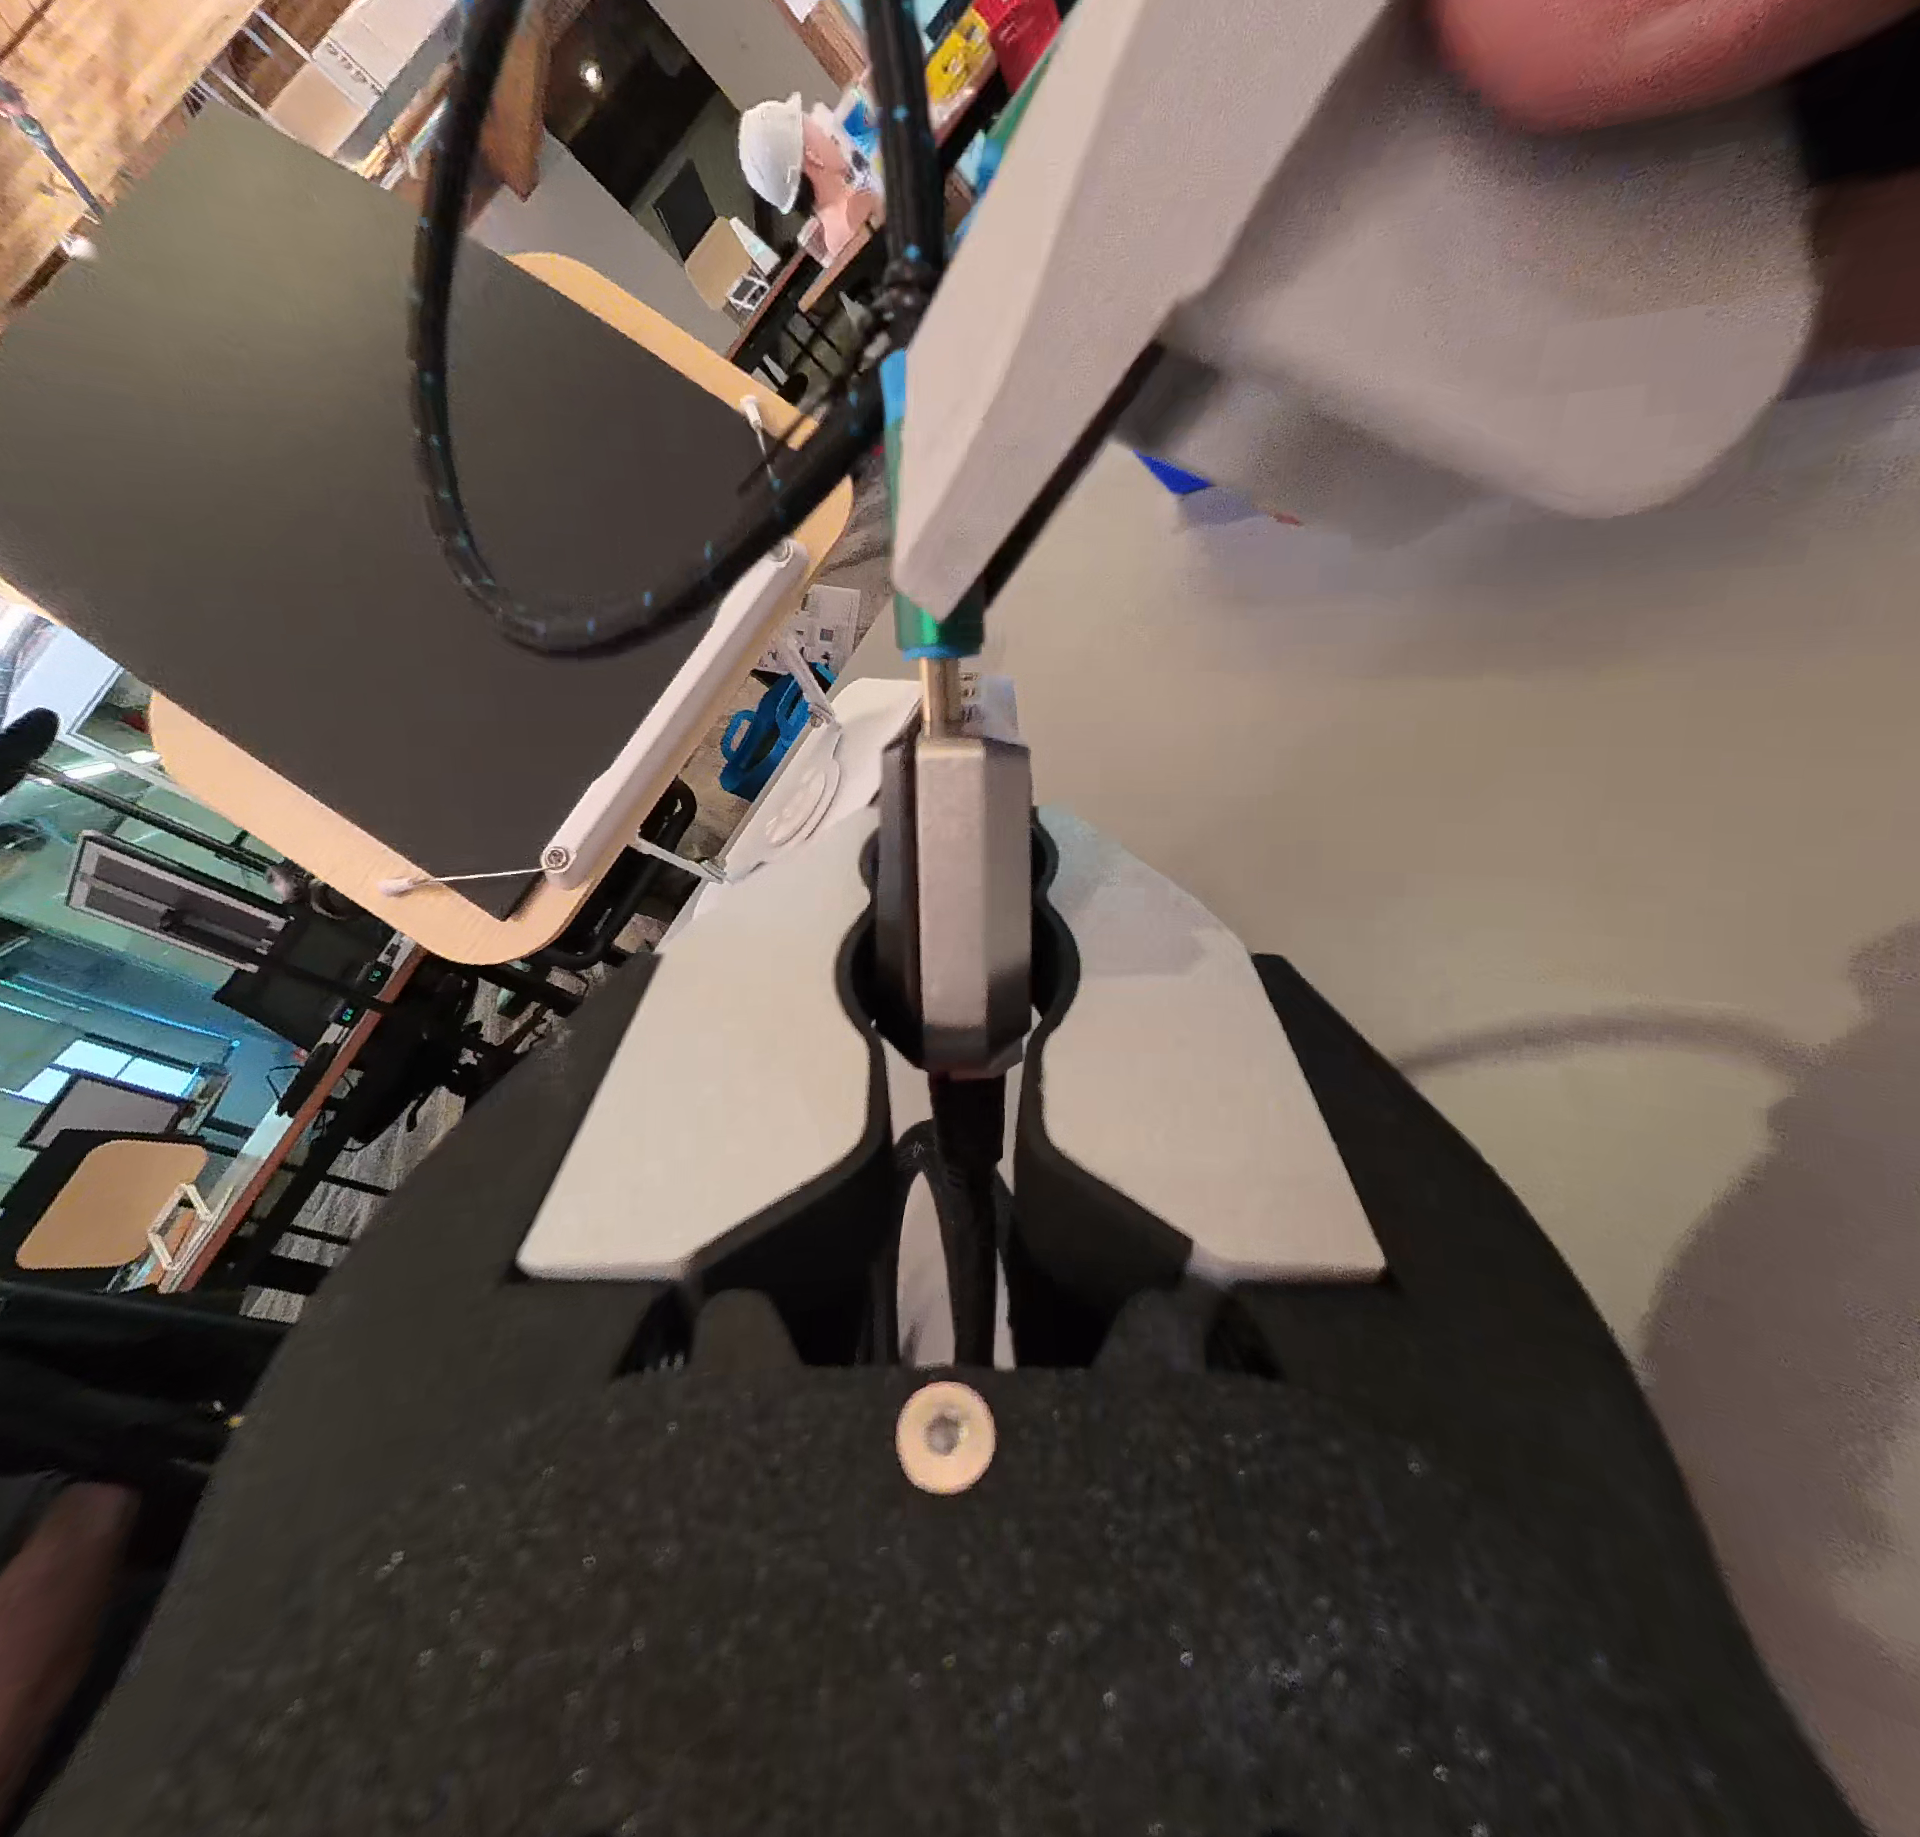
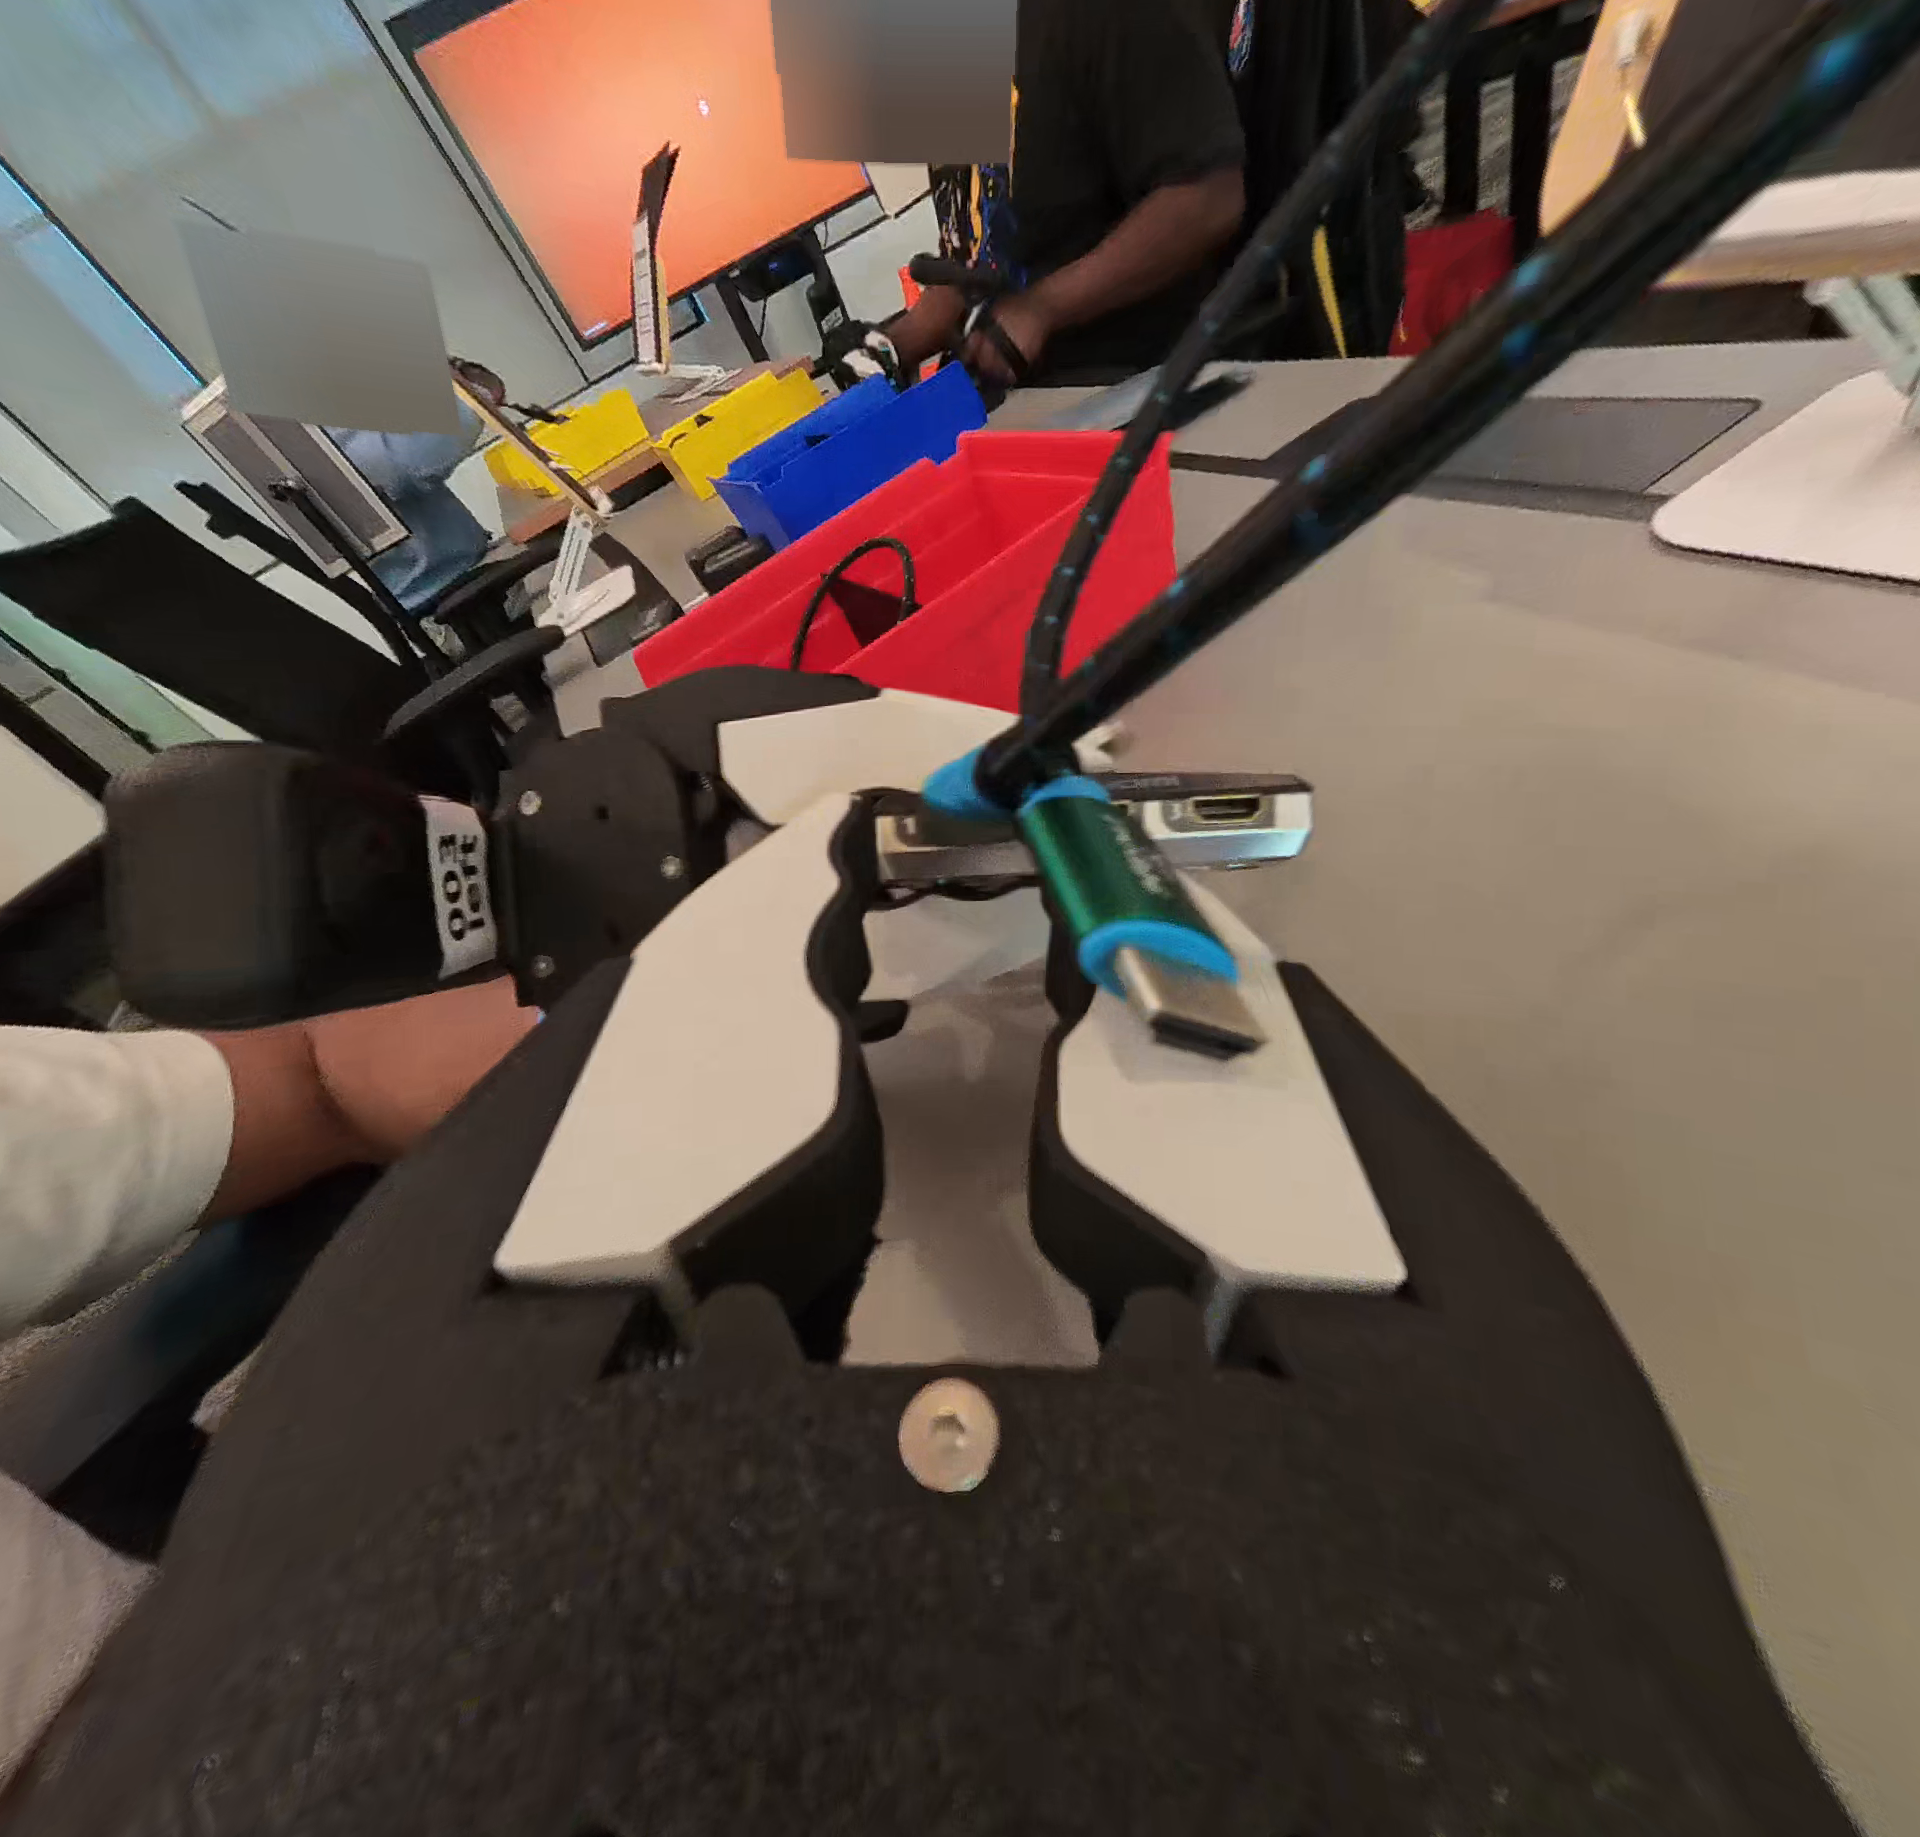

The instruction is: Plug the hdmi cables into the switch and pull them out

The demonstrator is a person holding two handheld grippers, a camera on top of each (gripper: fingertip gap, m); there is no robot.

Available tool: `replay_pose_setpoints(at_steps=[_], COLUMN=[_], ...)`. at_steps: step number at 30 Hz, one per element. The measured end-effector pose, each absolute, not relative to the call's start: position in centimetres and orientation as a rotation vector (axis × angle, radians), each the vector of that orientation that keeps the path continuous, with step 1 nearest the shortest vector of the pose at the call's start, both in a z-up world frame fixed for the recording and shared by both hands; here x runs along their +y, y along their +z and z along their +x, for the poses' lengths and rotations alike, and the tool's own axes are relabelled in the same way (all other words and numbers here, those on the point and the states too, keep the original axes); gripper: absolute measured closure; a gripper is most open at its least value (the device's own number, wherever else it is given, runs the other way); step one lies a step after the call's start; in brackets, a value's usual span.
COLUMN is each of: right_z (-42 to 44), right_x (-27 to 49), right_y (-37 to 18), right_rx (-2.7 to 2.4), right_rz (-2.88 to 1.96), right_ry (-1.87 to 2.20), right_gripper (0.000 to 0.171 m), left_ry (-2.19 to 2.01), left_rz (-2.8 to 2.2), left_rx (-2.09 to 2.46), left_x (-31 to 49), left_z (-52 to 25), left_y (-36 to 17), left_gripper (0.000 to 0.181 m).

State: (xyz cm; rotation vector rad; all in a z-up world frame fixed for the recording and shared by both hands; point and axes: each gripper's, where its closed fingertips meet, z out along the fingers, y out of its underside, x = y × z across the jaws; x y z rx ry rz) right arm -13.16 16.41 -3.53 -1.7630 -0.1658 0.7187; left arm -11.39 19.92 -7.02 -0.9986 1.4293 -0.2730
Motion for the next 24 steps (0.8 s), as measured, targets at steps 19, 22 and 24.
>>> replay_pose_setpoints(at_steps=[19, 22, 24], right_z=[-13.4, -13.6, -13.6], right_x=[16.1, 16.0, 15.8], right_y=[-2.4, -2.4, -2.6], right_rx=[-0.311, -0.315, -0.309], right_rz=[-1.717, -1.675, -1.661], right_ry=[0.65, 0.608, 0.617], right_gripper=[0.149, 0.149, 0.149], left_ry=[-0.27, -0.281, -0.266], left_rz=[-0.954, -0.98, -0.972], left_rx=[1.401, 1.393, 1.391], left_x=[19.1, 18.9, 18.9], left_z=[-11.5, -11.4, -11.5], left_y=[-6.5, -6.6, -6.7], left_gripper=[0.16, 0.16, 0.16])
